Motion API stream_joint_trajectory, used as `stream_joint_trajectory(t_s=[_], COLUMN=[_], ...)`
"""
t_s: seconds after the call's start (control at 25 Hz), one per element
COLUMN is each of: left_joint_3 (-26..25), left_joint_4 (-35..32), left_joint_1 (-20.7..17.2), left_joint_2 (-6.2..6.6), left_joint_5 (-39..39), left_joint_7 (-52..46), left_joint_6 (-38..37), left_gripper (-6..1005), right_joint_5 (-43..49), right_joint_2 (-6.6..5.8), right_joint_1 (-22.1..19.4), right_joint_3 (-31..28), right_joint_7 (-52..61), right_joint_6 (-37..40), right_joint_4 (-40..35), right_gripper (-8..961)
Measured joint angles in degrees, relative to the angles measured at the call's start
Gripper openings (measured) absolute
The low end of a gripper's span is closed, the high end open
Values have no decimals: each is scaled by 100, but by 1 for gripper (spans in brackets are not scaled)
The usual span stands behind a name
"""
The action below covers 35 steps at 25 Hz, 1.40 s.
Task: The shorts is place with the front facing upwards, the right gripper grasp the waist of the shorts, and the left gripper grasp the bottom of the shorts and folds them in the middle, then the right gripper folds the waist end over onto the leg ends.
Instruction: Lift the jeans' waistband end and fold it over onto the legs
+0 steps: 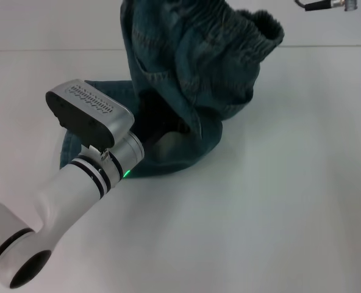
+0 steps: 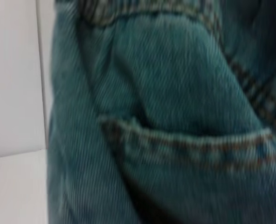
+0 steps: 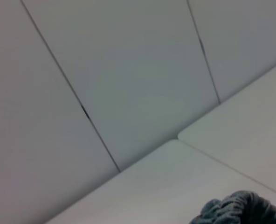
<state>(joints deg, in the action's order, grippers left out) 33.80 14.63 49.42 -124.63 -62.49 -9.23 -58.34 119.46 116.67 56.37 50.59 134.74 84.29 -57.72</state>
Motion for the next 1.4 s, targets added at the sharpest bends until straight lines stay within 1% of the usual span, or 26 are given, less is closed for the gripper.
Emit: stream_joint_trajectory(t_s=[0.12,0.24,0.32,0.44,0.64,0.76,0.84,1.0,1.04,1.08,1.12,1.24,1.4], left_joint_3=[-189,-310,-341,-352,-420,-484,-574,-801,-852,-922,-922,-952,-972], left_joint_4=[14,69,85,74,3,-39,-64,-79,-70,-16,-16,88,187], left_joint_1=[-29,-38,-81,-158,-239,-287,-317,-327,-294,-182,-182,27,195], left_joint_2=[0,0,0,0,0,0,0,0,1,0,0,0,0], left_joint_5=[-181,-246,-251,-254,-258,-260,-260,-259,-259,-260,-260,-260,-315], left_joint_7=[139,312,376,400,403,404,405,404,405,405,405,404,405], left_joint_6=[18,70,80,51,52,52,57,27,32,68,68,142,198], left_gripper=[1,1,1,1,1,1,1,1,0,0,0,0,0], right_joint_5=[330,447,447,451,318,-31,-368,-896,-980,-1079,-1079,-1101,-1075], right_joint_2=[28,44,28,-35,-185,-296,-352,-402,-411,-426,-426,-440,-445], right_joint_1=[111,140,105,-5,-453,-854,-1201,-1764,-1862,-1992,-1992,-2056,-2072], right_joint_3=[18,-5,-32,-117,-346,-635,-781,-847,-848,-848,-848,-849,-849], right_joint_7=[22,46,56,50,-15,-22,-24,-26,-26,-26,-26,-26,-26], right_joint_6=[-31,-23,-5,46,296,533,670,823,864,968,968,1122,1330], right_joint_4=[47,28,-9,-79,-311,-335,-337,-337,-337,-337,-337,-337,-337], right_gripper=[104,104,104,104,104,104,104,103,103,103,103,103,103])
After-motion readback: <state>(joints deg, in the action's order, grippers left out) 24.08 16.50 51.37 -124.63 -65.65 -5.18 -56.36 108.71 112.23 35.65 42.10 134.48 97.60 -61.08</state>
